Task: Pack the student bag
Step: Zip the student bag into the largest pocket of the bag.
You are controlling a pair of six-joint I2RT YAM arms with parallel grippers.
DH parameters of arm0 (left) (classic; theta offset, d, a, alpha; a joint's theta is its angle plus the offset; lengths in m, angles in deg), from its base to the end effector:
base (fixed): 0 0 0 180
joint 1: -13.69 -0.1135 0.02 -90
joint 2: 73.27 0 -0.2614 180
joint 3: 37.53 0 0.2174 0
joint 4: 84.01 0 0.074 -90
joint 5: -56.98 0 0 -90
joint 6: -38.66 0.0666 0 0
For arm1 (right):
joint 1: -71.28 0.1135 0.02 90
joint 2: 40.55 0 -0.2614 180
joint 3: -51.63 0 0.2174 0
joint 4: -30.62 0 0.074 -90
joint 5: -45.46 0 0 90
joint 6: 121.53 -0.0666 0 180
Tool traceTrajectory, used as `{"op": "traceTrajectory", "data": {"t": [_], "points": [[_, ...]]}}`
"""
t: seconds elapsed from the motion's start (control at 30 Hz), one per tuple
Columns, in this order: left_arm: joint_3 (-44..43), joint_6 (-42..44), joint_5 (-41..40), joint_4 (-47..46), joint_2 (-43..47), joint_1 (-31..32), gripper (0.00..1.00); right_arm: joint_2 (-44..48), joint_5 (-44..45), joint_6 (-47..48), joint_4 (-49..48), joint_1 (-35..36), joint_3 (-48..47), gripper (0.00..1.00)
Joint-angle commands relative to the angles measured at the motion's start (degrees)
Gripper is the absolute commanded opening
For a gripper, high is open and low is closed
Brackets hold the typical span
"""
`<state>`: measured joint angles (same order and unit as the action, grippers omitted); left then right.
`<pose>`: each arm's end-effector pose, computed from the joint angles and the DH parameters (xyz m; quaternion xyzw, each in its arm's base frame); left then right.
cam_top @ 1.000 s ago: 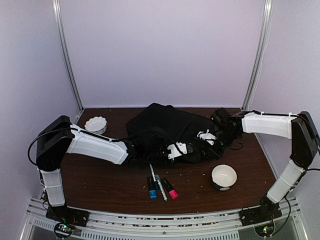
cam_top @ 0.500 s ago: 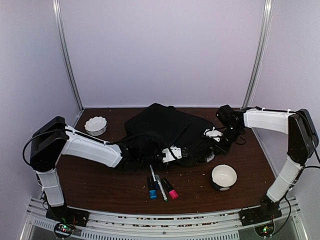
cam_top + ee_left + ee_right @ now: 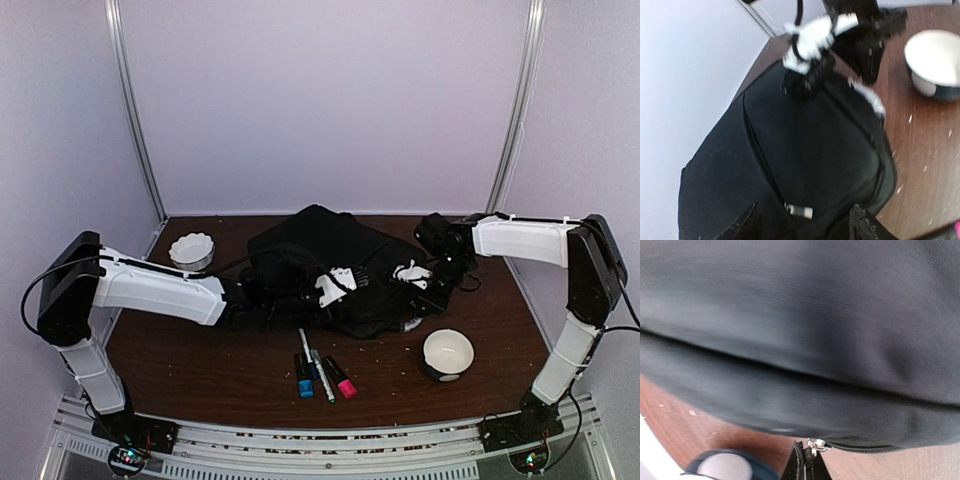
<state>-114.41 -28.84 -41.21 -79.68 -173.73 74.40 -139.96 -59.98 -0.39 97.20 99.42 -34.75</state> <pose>0.1992 -0.3358 0.2181 0.5399 0.6635 -0.1105 0.5061 0.2557 0.1569 0.1864 -0.4986 0.8517 0.1314 0.0932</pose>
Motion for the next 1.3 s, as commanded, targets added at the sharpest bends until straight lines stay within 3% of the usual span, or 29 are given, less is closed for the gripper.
{"op": "traceTrajectory", "data": {"t": [0.0, 0.03, 0.07, 0.23, 0.4, 0.53, 0.67, 0.7, 0.87, 1.13, 1.27], "points": [[-7.1, -12.6, 10.3, -3.3, -3.8, 1.1, 0.67, 4.0, -4.1, -1.7, 3.6, 1.9, -1.5, 0.00], [-7.6, -13.4, 11.6, -4.4, -4.7, 1.2, 0.78, 4.3, -4.6, -2.0, 4.0, 2.1, -1.7, 0.00], [-8.3, -14.2, 12.4, -5.2, -5.5, 1.3, 0.81, 4.5, -5.1, -2.2, 4.2, 2.1, -2.0, 0.00], [-11.8, -17.2, 16.4, -5.0, -9.4, 1.4, 0.80, 4.8, -5.7, -2.4, 4.4, 2.2, -2.5, 0.00], [-14.9, -19.0, 16.2, -1.1, -13.0, 1.4, 0.67, 4.9, -6.6, -2.9, 3.9, 2.2, -2.4, 0.00], [-17.3, -20.0, 9.3, 1.7, -15.9, 1.4, 0.62, 5.0, -7.2, -3.1, 3.7, 2.2, -2.4, 0.00], [-22.4, -19.8, 5.4, 8.7, -19.6, 1.4, 0.50, 4.9, -7.3, -3.1, 3.5, 2.2, -2.1, 0.00], [-22.5, -19.8, 4.7, 8.4, -19.8, 1.4, 0.45, 4.8, -7.3, -3.0, 3.4, 2.2, -2.1, 0.00], [-21.8, -18.2, 2.2, 7.7, -19.0, 1.4, 0.00, 4.7, -5.8, -2.9, 3.2, 1.7, -1.4, 0.00], [-14.4, -12.5, 3.8, 5.1, -11.9, 1.4, 0.00, 0.9, -3.9, -3.8, 2.4, -5.3, -3.4, 0.00], [-8.7, -4.8, 6.9, 5.6, -6.4, 1.4, 0.00, -1.0, -1.9, -4.2, 0.4, -8.8, -4.1, 0.00]]}}
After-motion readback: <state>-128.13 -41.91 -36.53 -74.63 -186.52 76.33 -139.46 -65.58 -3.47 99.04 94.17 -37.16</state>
